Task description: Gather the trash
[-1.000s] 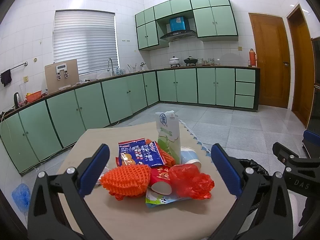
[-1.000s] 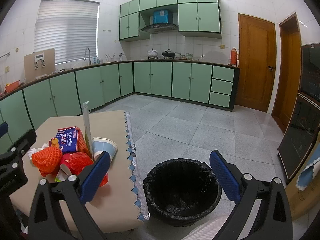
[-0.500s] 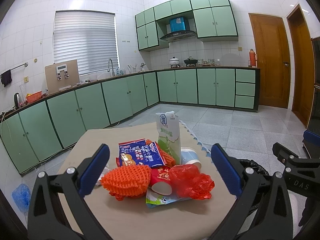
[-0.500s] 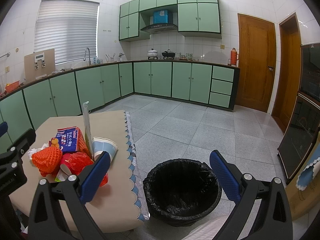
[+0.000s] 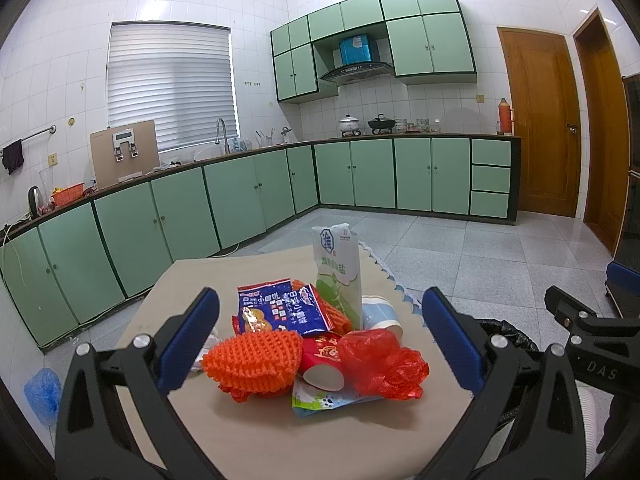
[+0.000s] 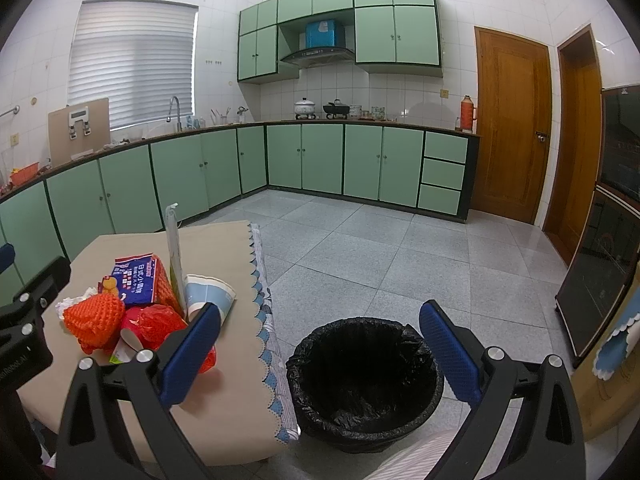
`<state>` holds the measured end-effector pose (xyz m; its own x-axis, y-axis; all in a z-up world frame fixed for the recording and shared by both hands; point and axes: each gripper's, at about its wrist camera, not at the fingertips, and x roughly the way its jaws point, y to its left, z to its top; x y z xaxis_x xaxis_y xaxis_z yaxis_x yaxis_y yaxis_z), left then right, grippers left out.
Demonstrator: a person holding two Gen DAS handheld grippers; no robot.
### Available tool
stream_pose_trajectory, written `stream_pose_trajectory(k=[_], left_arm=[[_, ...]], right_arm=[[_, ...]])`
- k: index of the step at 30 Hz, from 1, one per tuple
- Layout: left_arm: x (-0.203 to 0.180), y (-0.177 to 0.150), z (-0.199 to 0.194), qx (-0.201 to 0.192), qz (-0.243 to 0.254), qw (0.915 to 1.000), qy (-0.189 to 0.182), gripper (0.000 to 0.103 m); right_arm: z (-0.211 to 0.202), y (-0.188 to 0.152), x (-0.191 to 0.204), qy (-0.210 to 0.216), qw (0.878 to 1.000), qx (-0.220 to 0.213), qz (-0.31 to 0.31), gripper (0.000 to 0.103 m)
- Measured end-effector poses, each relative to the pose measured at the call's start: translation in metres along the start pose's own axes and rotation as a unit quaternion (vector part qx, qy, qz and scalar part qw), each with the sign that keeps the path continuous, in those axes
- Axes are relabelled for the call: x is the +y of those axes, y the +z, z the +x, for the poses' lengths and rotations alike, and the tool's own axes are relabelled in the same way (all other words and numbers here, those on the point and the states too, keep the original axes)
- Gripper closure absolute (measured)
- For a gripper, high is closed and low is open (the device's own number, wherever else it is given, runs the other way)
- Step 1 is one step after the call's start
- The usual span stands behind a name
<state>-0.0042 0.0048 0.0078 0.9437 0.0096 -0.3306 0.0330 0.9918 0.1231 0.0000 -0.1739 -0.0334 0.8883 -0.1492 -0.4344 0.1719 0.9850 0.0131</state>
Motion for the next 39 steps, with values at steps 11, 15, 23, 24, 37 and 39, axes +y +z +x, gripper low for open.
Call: stream_pose_trajectory(k=[11, 15, 23, 24, 37, 39], left_arm=[[-0.0006, -0.0008, 0.0003, -0.001, 0.000, 1.0000, 0.000, 0.005], [-0.0007, -0.0008, 0.0003, -0.001, 0.000, 1.0000, 0.000, 0.005], [-0.0006, -0.0010, 0.0001, -0.001, 0.000, 1.0000, 0.000, 0.005], [0.0000, -0.0005, -0.0006, -0.001, 0.000, 1.0000, 0.000, 0.005], [0.0035, 0.0034, 0.0002, 0.000, -0.003, 1.0000, 0.002, 0.005], [0.0057, 0.0051, 0.0024, -0.002, -0.004, 1.0000, 0.006, 0.005]], right_arm=[[0.0005, 0.0000, 0.0007, 0.001, 1.000, 0.000, 0.000, 0.006], [0.0005, 0.0001, 0.0008, 0.000, 1.000, 0.000, 0.000, 0.006], [0.0004, 0.0000, 0.0008, 0.001, 1.000, 0.000, 0.000, 0.006], [0.0004, 0.0000, 0.0008, 0.000, 1.000, 0.000, 0.000, 0.006], [0.0009, 0.0003, 0.0009, 0.001, 1.000, -0.001, 0.000, 0.006], [0.0008, 0.0001, 0.0016, 0.003, 1.000, -0.002, -0.001, 0.006]])
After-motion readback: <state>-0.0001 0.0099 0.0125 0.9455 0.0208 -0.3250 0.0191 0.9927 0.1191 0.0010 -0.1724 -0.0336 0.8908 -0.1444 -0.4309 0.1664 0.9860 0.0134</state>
